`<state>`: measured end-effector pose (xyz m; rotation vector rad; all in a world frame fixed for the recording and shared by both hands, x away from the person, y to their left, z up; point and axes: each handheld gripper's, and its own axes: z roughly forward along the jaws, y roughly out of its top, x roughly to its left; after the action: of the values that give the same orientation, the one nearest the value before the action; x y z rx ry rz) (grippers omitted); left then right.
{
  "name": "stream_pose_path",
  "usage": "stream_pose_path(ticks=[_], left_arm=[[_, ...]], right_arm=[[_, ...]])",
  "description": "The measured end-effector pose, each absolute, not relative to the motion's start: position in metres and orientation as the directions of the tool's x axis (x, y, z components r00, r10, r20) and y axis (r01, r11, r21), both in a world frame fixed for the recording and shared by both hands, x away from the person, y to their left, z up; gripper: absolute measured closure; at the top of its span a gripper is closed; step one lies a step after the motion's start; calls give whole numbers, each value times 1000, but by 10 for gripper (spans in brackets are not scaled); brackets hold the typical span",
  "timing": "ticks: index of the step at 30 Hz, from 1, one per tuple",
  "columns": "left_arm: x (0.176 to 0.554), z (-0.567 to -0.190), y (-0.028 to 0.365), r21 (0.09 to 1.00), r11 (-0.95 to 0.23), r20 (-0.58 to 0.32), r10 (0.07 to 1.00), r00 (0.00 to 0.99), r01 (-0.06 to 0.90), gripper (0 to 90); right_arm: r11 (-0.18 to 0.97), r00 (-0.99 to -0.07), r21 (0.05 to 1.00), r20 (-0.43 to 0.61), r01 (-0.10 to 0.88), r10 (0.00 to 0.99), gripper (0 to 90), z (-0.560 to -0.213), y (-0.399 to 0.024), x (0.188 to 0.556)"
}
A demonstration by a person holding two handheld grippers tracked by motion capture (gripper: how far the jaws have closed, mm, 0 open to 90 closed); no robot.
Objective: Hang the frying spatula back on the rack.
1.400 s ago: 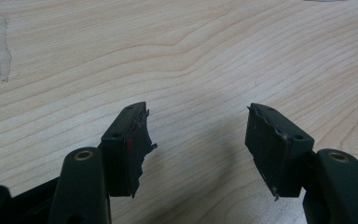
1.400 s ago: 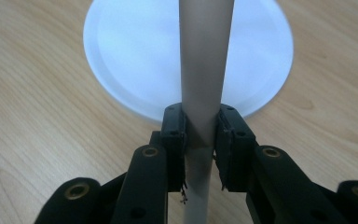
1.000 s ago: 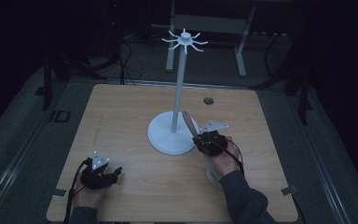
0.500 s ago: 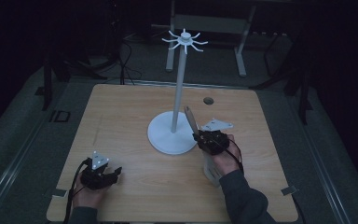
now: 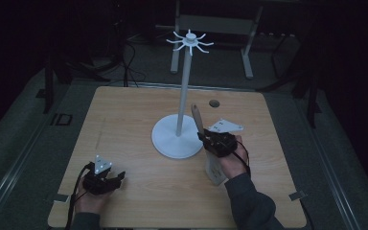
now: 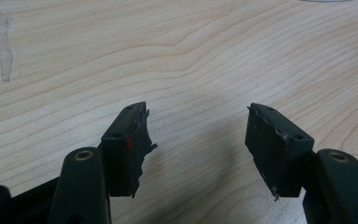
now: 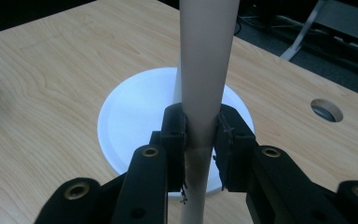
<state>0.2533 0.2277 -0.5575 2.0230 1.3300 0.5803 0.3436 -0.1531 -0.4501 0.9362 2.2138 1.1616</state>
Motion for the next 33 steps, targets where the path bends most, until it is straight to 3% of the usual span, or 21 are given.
stream_pose_path(ticks=[33], left_arm=[[253, -558, 228, 716, -282, 14, 920, 391, 638, 395]], right_arm=[[336, -685, 902, -65, 270, 725, 747, -424, -148, 343]])
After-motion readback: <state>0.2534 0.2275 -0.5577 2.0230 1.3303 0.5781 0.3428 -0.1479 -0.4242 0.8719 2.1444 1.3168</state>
